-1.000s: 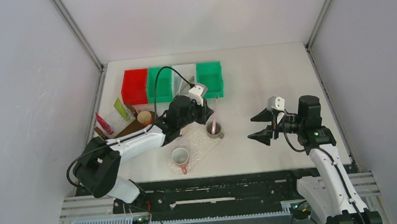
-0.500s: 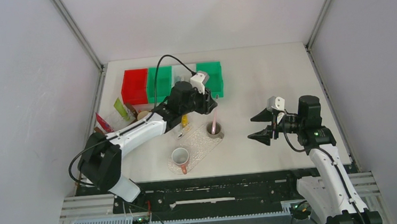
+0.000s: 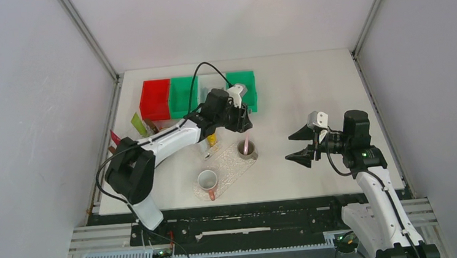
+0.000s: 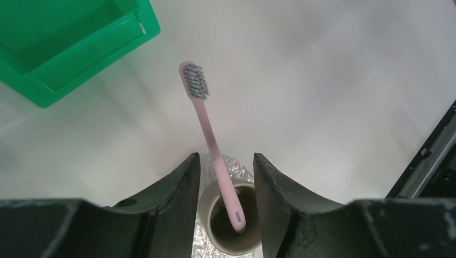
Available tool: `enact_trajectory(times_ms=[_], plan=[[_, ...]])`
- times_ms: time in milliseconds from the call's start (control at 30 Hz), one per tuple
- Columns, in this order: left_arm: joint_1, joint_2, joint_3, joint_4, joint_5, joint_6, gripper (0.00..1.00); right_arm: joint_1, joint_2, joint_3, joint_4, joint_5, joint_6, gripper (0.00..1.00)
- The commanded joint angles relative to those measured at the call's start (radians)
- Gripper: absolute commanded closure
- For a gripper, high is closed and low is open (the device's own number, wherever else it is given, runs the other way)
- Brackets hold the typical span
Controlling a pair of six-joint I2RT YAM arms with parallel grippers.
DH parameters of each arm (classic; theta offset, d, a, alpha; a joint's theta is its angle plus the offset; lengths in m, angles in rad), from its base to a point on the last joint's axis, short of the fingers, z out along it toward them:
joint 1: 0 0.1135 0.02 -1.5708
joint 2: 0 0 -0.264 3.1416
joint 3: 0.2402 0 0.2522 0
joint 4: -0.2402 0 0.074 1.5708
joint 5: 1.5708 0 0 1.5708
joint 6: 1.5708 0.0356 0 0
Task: Prepare toiletry sets of a toothbrush and toothpaste on the tray
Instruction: Pick up the toothbrush from the storage box.
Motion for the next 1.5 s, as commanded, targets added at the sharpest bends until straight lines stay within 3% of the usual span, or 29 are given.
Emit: enact_trajectory(times_ms=[0, 400, 867, 1067, 1267, 1467], plan=[[0.032, 0.028, 0.081, -0.008, 0.062, -0.011, 0.54, 0.005, -0.009, 0.005, 0.003, -0.020, -0.016, 0.23], [0.047, 0.102, 0.127, -0.008, 0.154, -0.042, 0.56, 0.007, -0.007, 0.006, 0.002, -0.017, -0.019, 0.23], [0.061, 0.148, 0.152, -0.006, 0.215, -0.061, 0.80, 0.006, -0.004, 0.007, -0.003, -0.013, -0.024, 0.23], [0.071, 0.157, 0.149, -0.005, 0.215, -0.069, 0.84, 0.006, -0.006, 0.007, -0.005, -0.013, -0.026, 0.23], [0.074, 0.139, 0.134, 0.014, 0.222, -0.060, 0.95, 0.007, -0.008, 0.006, -0.006, -0.013, -0.027, 0.23], [0.073, 0.067, 0.067, 0.084, 0.213, -0.035, 0.97, 0.007, -0.005, 0.005, -0.005, -0.013, -0.028, 0.23]])
